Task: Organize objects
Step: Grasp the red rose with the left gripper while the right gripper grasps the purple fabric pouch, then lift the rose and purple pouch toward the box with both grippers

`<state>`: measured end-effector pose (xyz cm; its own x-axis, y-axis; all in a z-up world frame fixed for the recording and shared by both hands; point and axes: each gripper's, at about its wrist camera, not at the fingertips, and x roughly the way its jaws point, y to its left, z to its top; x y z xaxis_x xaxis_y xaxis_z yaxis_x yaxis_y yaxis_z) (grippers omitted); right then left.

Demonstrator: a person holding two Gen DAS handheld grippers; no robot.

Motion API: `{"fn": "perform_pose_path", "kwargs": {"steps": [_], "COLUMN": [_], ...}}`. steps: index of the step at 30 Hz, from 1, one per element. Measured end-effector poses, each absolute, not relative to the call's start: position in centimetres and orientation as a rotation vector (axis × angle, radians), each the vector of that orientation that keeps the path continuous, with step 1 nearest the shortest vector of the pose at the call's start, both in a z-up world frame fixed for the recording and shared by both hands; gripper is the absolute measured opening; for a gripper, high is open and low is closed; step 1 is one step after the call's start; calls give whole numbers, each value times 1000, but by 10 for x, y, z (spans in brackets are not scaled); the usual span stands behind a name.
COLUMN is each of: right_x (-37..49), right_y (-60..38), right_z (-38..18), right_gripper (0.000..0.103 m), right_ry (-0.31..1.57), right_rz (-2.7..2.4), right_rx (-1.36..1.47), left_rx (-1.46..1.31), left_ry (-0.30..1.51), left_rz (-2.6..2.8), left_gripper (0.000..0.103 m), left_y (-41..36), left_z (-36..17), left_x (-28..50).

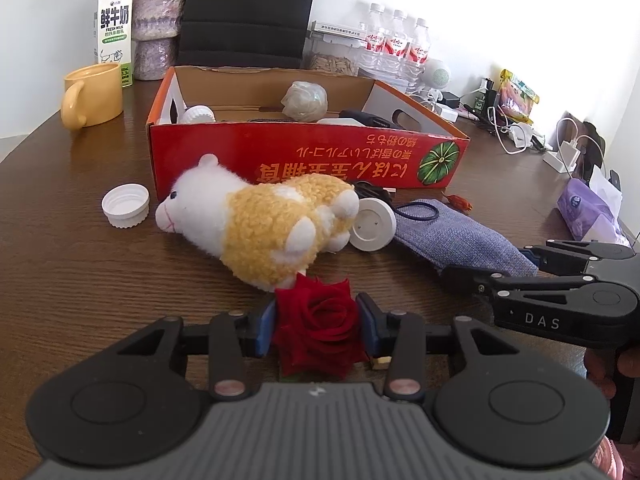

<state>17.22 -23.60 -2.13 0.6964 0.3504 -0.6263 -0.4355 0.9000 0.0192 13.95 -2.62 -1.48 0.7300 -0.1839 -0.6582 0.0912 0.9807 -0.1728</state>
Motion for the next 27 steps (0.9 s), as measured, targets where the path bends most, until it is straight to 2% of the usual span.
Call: {"fn": "perform_pose_path", "kwargs": {"steps": [4, 10, 27], "right_x": [165, 152, 125], "right_y": [-239, -244, -261], "right_z": [-16, -9, 20], "right_gripper": [30, 22, 19], "right_ry": [650, 625, 524], "right_rz": [445, 451, 436], "right_rx": [-132, -132, -153], "left_rx": [-128, -117, -118], "left_ry": [735, 721, 632], "left_rz": [-155, -162, -150], "left_gripper": [39, 36, 36], "left_y": [-27, -27, -16], "left_z": [-14, -11, 13], "left_x": [137, 129, 109]}}
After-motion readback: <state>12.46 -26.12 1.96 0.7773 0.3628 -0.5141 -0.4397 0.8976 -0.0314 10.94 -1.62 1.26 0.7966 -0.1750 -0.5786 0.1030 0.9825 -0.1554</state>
